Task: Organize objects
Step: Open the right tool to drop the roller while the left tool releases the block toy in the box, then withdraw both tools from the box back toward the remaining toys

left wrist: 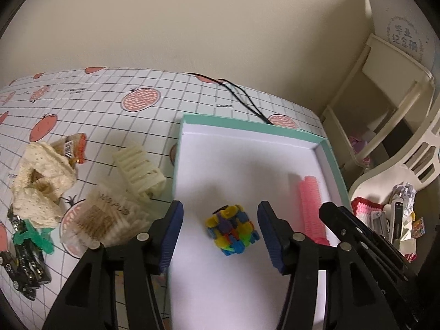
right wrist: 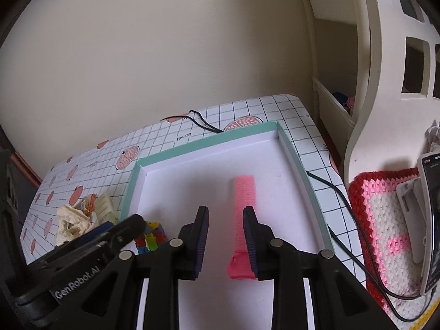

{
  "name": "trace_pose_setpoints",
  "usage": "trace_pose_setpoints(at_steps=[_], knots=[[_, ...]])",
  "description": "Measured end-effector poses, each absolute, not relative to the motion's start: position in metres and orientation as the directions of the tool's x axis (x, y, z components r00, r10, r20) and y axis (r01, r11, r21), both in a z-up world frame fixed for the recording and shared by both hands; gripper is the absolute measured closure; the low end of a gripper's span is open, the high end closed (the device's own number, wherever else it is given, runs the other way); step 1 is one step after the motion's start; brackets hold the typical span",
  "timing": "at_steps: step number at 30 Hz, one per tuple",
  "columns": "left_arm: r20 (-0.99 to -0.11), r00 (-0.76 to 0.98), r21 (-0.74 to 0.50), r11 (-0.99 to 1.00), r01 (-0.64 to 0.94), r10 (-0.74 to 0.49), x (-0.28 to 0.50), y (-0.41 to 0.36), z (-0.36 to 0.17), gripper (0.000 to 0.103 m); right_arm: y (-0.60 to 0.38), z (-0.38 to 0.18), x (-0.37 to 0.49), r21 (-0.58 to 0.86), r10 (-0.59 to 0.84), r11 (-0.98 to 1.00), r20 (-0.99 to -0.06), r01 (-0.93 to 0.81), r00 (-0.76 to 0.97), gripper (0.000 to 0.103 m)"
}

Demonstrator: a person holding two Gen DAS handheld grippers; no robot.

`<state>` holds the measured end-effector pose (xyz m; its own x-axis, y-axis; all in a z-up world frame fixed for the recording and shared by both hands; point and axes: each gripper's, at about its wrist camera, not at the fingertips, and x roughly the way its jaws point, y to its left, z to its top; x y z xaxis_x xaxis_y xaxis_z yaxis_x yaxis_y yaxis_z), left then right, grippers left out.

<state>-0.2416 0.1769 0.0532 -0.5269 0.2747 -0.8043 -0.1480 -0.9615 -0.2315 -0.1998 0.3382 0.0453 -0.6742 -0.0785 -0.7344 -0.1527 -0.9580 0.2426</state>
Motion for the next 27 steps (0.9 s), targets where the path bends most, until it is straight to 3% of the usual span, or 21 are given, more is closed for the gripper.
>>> trace_pose_setpoints(at_steps=[5, 11, 15, 18, 21, 27], knots=[[-0.814, -0.526, -0.216, -0.969, -0.119, 0.246, -0.242, 0.17, 0.053, 0.045, 0.338, 0.042, -0.2, 0.22, -0.059, -0.962, -0.748, -0.163, -0.662, 0.073], [-0.822, -0.53, -0.18, -0.978, -0.105, 0.208, -0.241, 0.167, 0.053, 0.036, 0.338, 0.039, -0.199, 0.212, -0.054, -0.963, -0.756, -0.167, -0.652, 0.059], [-0.818, -0.536, -0.18, -0.978, -0.105, 0.208, -0.24, 0.164, 0.054, 0.027, 0.337, 0.04, -0.2, 0.21, -0.052, -0.964, -0.754, -0.165, -0.655, 0.041], [-0.816, -0.539, -0.184, -0.978, -0.098, 0.208, -0.239, 0.161, 0.055, 0.025, 0.336, 0.04, -0.199, 0.211, -0.054, -0.964, -0.753, -0.163, -0.656, 0.036], [-0.811, -0.55, -0.184, -0.979, -0.089, 0.202, -0.238, 0.156, 0.056, 0.016, 0.336, 0.039, -0.199, 0.212, -0.053, -0.963, -0.755, -0.168, -0.654, 0.031], [-0.802, -0.568, -0.178, -0.982, -0.067, 0.184, -0.237, 0.146, 0.06, 0.016, 0.335, 0.04, -0.199, 0.213, -0.051, -0.962, -0.755, -0.171, -0.654, 0.018]])
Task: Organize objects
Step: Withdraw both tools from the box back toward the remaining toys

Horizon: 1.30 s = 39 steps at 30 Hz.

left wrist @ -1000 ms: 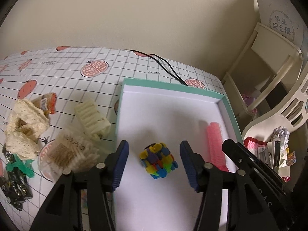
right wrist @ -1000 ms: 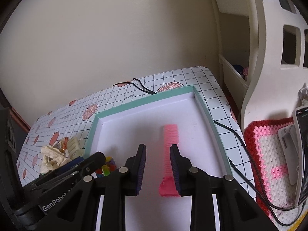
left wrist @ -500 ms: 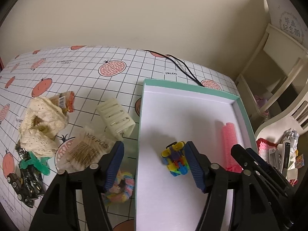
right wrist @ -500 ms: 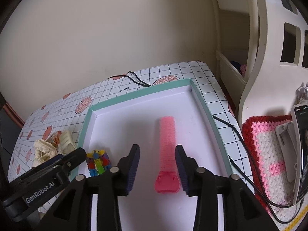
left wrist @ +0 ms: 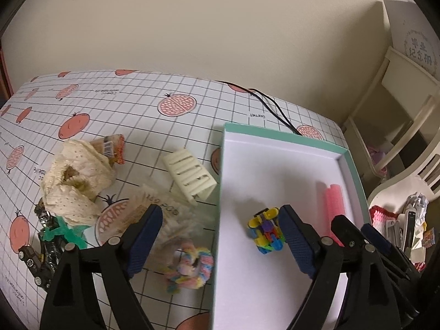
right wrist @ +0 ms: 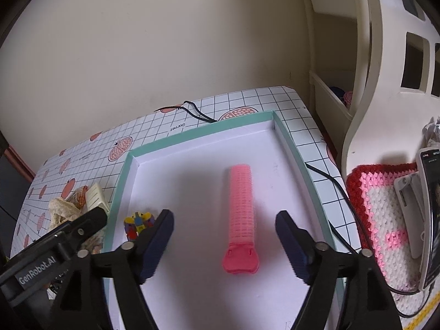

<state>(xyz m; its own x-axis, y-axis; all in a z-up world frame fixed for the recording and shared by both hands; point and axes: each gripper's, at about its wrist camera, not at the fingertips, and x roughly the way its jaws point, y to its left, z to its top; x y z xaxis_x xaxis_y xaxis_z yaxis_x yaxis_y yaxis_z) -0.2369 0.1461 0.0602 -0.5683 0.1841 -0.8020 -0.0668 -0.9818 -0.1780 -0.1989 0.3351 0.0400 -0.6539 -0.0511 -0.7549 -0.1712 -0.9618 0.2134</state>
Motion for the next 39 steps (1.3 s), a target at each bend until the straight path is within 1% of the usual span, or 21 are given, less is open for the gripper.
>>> trace_pose_setpoints(at_steps=[3, 4, 6, 7, 19, 22, 30, 35, 39], knots=[[-0.799, -0.576, -0.172, -0.984, -0.054, 0.172, -0.236, 0.141, 0.062, 0.016, 0.334, 0.041, -0.199, 0.215, -0.055, -0.962, -0.753, -0.167, -0.656, 0.015], [-0.797, -0.581, -0.167, -0.985, -0.05, 0.165, -0.235, 0.14, 0.062, 0.013, 0.333, 0.041, -0.199, 0.213, -0.055, -0.963, -0.753, -0.164, -0.656, 0.014], [-0.79, -0.596, -0.15, -0.988, -0.039, 0.143, -0.234, 0.138, 0.064, 0.003, 0.331, 0.041, -0.199, 0.209, -0.054, -0.965, -0.755, -0.161, -0.654, 0.012], [-0.782, -0.607, -0.15, -0.988, -0.035, 0.14, -0.233, 0.136, 0.065, 0.002, 0.331, 0.04, -0.199, 0.208, -0.055, -0.965, -0.756, -0.161, -0.652, 0.009], [-0.756, -0.639, -0.156, -0.987, -0.031, 0.14, -0.227, 0.124, 0.071, 0.0, 0.329, 0.043, -0.195, 0.218, -0.062, -0.963, -0.752, -0.159, -0.656, 0.0], [-0.754, -0.641, -0.156, -0.987, -0.039, 0.144, -0.223, 0.123, 0.073, 0.0, 0.327, 0.045, -0.193, 0.22, -0.064, -0.963, -0.745, -0.154, -0.664, 0.0], [-0.744, -0.647, -0.174, -0.983, -0.054, 0.168, -0.213, 0.112, 0.083, 0.0, 0.311, 0.057, -0.185, 0.154, -0.025, -0.98, -0.714, -0.122, -0.7, 0.0], [-0.734, -0.652, -0.197, -0.978, -0.061, 0.189, -0.206, 0.102, 0.09, 0.0, 0.306, 0.063, -0.181, 0.165, -0.039, -0.98, -0.704, -0.11, -0.709, 0.0], [-0.736, -0.644, -0.215, -0.974, -0.071, 0.21, -0.201, 0.092, 0.094, 0.0, 0.303, 0.071, -0.175, 0.137, 0.011, -0.98, -0.695, -0.148, -0.718, 0.0]])
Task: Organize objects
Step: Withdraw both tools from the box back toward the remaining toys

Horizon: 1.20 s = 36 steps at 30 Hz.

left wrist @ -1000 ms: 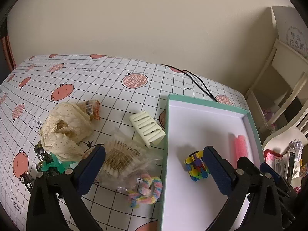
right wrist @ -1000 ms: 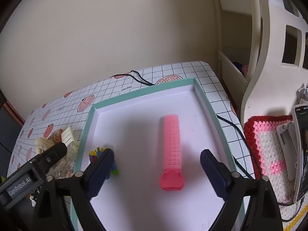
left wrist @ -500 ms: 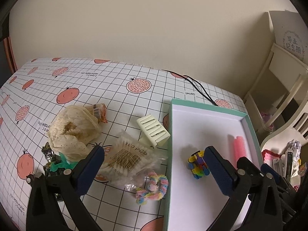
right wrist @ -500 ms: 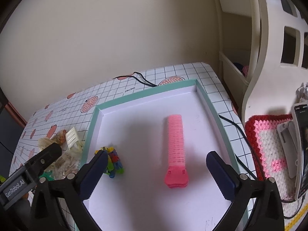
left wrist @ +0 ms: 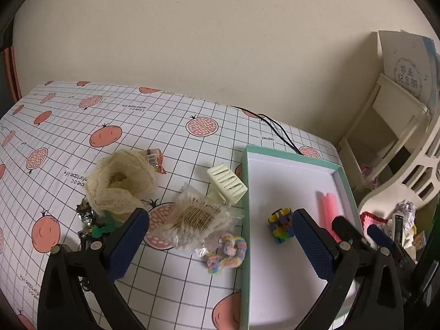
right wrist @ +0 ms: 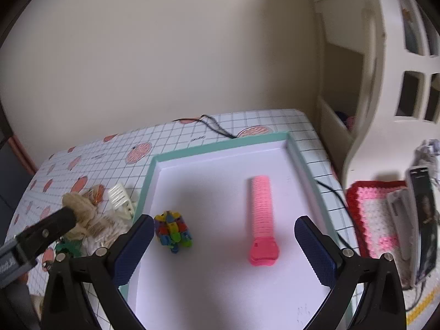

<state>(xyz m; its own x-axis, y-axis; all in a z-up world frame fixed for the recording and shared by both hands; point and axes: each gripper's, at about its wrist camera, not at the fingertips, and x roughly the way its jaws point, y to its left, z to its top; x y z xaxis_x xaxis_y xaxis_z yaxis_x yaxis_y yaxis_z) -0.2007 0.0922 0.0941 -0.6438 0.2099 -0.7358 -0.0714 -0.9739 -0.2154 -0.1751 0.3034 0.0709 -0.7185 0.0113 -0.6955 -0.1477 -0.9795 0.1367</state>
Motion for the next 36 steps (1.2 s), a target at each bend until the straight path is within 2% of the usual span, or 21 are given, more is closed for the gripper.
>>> trace_pose_setpoints(at_steps=[14, 23, 31, 36], knots=[[-0.746, -0.627, -0.249, -0.967, -0.051, 0.225, -0.187, 0.049, 0.106, 0.0, 0.263, 0.105, -0.161, 0.069, 0.019, -0.994, -0.679, -0.089, -0.734, 0.0], [-0.765, -0.606, -0.267, -0.964, -0.009, 0.218, -0.172, 0.01, 0.116, 0.0, 0.221, 0.12, -0.148, 0.11, -0.085, -0.994, -0.679, 0.013, -0.729, 0.0], [-0.805, -0.574, -0.239, -0.968, 0.079, 0.152, -0.164, -0.035, 0.114, 0.0, 0.194, 0.111, -0.147, 0.147, -0.152, -0.987, -0.696, 0.068, -0.702, 0.001], [-0.804, -0.574, -0.268, -0.957, 0.112, 0.158, -0.165, -0.06, 0.111, 0.0, 0.178, 0.106, -0.149, 0.163, -0.192, -0.981, -0.69, 0.109, -0.698, 0.003]])
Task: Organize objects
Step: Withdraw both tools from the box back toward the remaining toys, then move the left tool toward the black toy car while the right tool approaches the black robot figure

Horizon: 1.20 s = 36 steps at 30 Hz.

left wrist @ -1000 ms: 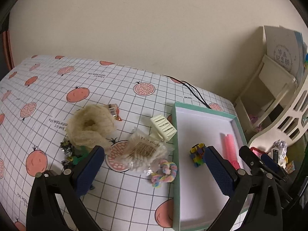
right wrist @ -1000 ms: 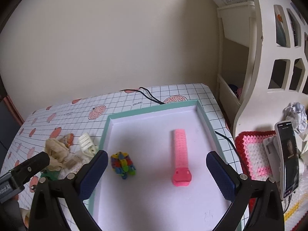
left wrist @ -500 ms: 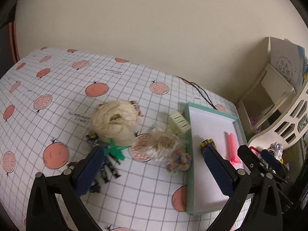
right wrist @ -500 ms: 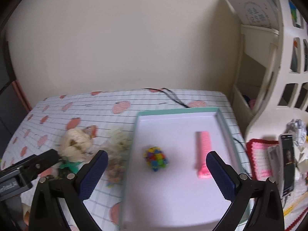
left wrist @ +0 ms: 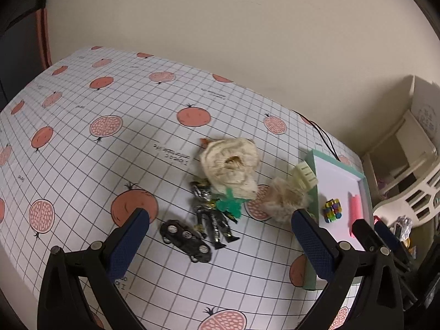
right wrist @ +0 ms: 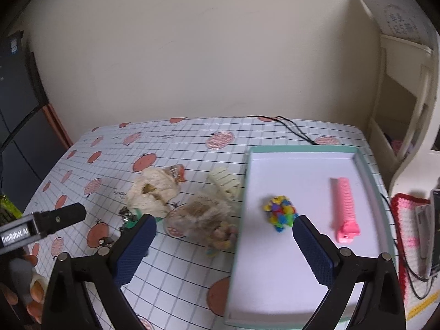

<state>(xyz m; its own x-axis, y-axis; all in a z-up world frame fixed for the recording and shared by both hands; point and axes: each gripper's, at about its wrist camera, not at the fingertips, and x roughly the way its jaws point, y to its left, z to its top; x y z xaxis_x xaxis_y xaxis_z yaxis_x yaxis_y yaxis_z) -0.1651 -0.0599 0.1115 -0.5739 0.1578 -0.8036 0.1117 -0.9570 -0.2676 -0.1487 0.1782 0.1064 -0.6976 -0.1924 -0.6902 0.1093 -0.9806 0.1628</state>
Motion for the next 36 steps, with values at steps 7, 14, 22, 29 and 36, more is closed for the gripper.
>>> trace_pose_setpoints(at_steps=[7, 14, 22, 29, 36], knots=[[-0.834, -0.531, -0.272, -0.95, 0.153, 0.153, -0.171, -0.073, 0.094, 0.0, 0.155, 0.091, -0.152, 0.177, -0.235, -0.972, -0.702, 0.155, -0.672, 0.015], [-0.86, -0.495, -0.257, -0.942, 0.218, 0.12, -0.173, -0.081, 0.077, 0.0, 0.127, 0.078, -0.155, 0.177, -0.275, -0.961, -0.719, 0.215, -0.638, 0.021], [-0.886, -0.454, -0.255, -0.92, 0.299, 0.098, -0.177, -0.096, 0.059, 0.002, 0.102, 0.057, -0.162, 0.194, -0.306, -0.949, -0.749, 0.248, -0.587, 0.026], [-0.902, -0.422, -0.248, -0.907, 0.34, 0.088, -0.18, -0.102, 0.045, 0.006, 0.084, 0.035, -0.169, 0.215, -0.331, -0.939, -0.779, 0.269, -0.533, 0.029], [-0.922, -0.377, -0.243, -0.895, 0.374, 0.093, -0.185, -0.108, 0.026, 0.012, 0.068, 0.021, -0.173, 0.194, -0.324, -0.936, -0.8, 0.293, -0.505, 0.032]])
